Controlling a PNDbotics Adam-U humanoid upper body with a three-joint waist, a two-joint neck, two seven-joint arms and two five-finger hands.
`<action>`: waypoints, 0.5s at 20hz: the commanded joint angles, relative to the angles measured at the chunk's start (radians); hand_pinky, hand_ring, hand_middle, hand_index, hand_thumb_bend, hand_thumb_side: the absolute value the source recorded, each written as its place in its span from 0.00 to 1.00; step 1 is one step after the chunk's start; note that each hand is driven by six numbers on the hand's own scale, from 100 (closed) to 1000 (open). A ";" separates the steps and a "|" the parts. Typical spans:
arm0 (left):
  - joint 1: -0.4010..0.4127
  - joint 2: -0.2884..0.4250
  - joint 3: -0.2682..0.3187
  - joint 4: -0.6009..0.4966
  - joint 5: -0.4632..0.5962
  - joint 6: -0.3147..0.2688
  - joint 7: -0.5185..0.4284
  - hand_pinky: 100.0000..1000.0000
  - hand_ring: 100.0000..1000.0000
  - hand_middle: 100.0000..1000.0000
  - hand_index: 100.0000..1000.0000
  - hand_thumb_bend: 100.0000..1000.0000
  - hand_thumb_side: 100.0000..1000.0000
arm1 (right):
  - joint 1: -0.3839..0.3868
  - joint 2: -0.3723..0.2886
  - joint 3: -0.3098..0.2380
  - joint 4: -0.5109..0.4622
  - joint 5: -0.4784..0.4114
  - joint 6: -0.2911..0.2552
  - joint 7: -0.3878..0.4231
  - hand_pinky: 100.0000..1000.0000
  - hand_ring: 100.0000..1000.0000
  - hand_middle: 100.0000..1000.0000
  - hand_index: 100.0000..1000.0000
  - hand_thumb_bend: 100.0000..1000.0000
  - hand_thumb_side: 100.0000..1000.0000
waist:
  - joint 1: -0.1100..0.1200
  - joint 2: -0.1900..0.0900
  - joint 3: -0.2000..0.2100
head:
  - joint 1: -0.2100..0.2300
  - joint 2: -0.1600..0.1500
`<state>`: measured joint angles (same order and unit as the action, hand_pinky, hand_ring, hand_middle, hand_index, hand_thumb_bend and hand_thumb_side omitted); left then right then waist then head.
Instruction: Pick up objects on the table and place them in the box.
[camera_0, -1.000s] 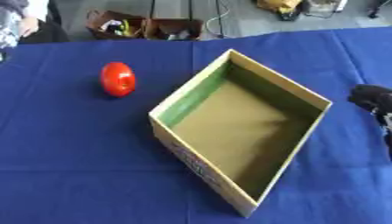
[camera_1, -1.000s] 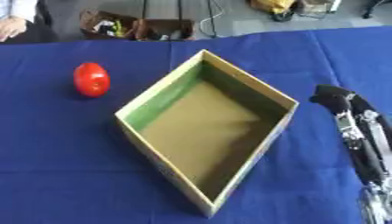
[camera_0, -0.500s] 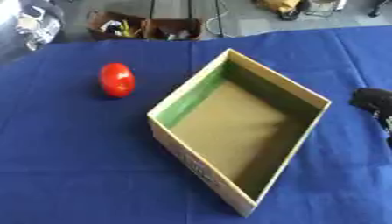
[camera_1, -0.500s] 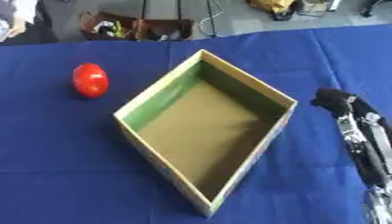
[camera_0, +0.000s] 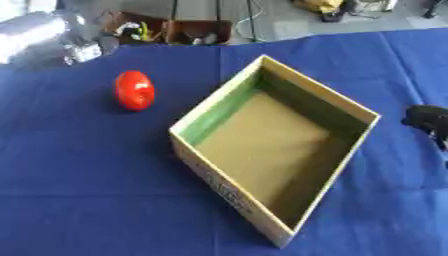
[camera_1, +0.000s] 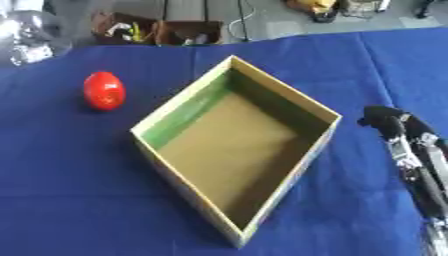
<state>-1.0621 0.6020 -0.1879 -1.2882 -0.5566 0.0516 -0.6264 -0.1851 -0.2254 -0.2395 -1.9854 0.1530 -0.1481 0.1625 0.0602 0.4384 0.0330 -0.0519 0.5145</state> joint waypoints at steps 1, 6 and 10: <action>-0.035 0.010 0.009 0.044 -0.033 -0.014 -0.037 0.85 0.90 1.00 1.00 0.49 1.00 | -0.007 -0.027 0.002 -0.015 0.011 -0.007 0.005 0.88 0.85 0.59 0.77 0.00 0.85 | 0.001 -0.014 -0.003 | 0.014 -0.019; -0.052 0.008 0.025 0.100 -0.070 -0.033 -0.072 0.85 0.91 1.00 1.00 0.51 0.97 | -0.008 -0.031 0.002 -0.015 0.019 -0.014 0.006 0.88 0.85 0.59 0.77 0.00 0.84 | 0.005 0.003 -0.012 | 0.030 -0.037; -0.069 0.004 0.047 0.146 -0.100 -0.038 -0.051 0.85 0.90 0.98 1.00 0.51 0.96 | -0.009 -0.032 0.003 -0.015 0.030 -0.021 0.008 0.88 0.85 0.58 0.76 0.00 0.85 | 0.010 0.020 -0.021 | 0.042 -0.051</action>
<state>-1.1083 0.5877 -0.1618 -1.1455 -0.6452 0.0164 -0.6840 -0.1863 -0.2342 -0.2385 -1.9854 0.1703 -0.1629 0.1704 0.0726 0.4819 0.0111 -0.0160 0.4793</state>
